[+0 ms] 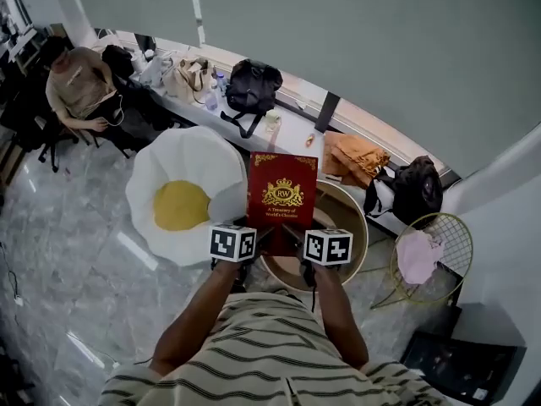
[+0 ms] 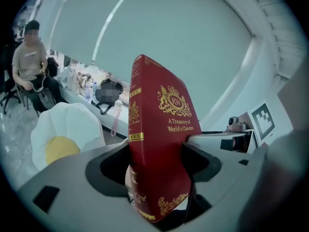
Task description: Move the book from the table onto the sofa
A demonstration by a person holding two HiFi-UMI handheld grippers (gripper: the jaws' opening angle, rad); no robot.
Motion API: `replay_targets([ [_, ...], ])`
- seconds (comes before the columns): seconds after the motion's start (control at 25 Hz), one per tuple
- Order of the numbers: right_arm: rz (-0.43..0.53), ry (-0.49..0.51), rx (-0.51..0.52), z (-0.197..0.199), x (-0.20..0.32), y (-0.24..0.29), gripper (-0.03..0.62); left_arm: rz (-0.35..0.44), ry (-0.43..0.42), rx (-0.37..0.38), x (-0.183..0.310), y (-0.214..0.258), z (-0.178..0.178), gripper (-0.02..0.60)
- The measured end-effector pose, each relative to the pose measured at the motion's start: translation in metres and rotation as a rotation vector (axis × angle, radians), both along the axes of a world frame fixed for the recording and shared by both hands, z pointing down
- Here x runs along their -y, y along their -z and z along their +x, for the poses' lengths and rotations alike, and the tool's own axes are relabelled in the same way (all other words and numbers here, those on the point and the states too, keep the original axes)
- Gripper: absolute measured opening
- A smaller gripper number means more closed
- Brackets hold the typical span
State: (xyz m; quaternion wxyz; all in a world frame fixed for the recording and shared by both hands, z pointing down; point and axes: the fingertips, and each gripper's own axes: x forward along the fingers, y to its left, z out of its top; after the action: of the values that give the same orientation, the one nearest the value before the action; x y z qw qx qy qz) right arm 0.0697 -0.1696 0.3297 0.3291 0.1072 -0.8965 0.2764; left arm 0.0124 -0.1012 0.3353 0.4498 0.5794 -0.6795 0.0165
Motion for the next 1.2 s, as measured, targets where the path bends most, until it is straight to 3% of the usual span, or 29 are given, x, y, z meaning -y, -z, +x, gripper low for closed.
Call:
replay_targets([
  [0.52,-0.007,0.316,-0.024,-0.084,-0.092,-0.015,0.354,-0.019,0.317,-0.04,-0.107,-0.017,-0.059,0.334],
  [1.2,-0.031,0.559,-0.074,-0.183,-0.202,-0.043,0.354,-0.035,0.565,-0.1,-0.222,-0.042,-0.137,0.334],
])
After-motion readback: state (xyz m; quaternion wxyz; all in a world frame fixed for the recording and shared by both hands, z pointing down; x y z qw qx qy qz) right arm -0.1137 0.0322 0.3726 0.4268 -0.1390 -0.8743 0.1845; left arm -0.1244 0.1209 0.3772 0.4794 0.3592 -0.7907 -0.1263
